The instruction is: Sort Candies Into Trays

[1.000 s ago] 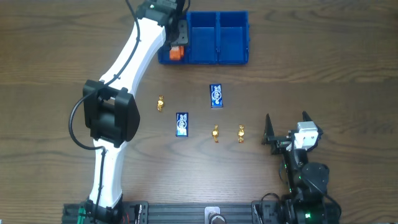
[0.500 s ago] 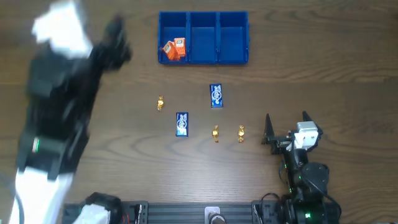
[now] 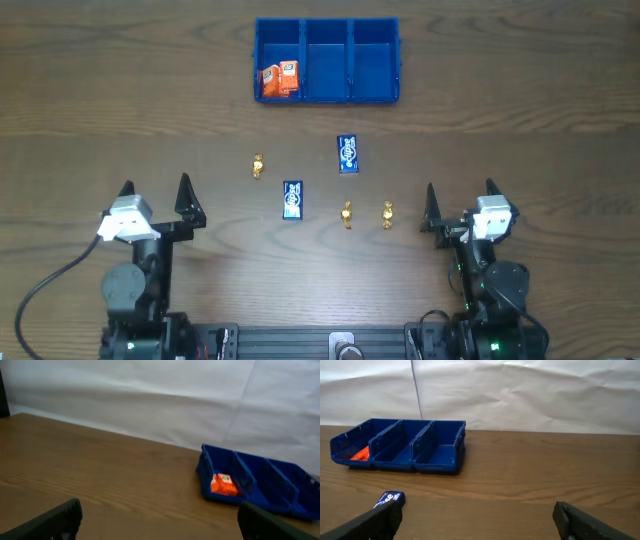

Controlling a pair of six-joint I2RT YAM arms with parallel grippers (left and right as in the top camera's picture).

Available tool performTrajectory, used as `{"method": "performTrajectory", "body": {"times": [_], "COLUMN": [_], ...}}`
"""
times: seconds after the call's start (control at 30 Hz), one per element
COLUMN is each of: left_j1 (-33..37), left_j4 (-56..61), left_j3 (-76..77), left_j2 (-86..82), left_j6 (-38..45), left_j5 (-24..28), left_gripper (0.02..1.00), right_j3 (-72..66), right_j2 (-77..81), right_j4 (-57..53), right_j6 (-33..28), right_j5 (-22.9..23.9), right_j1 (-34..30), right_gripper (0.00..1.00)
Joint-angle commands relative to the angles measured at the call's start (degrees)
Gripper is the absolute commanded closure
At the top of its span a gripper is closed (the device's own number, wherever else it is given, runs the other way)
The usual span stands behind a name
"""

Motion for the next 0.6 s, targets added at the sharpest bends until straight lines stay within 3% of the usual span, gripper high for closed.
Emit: {"method": "performTrajectory", "body": {"times": [0.03, 0.13, 0.6], "left_j1": [0.2, 0.2, 0.2], "left_j4": [-4.6, -10.1, -10.2], "left_j3": [-1.6, -1.6, -1.6], "left_j2": [-3.3, -3.6, -3.5], "left_j6": [1.2, 1.2, 1.2], "left_j5": [1.1, 1.0, 1.0], "left_gripper": [0.020, 0.020, 0.020], "right_j3": [-0.1, -0.2, -0.2], "right_j2": [-0.2, -0.2, -0.2], "right_j4": [-0.3, -0.3, -0.3], "right_j6": [-0.8, -0.8, -0.8], "right_j5": [-0.1, -0.1, -0.1], "right_j1": [-0.3, -0.3, -0.3], "right_gripper": [0.003, 0.003, 0.003]}}
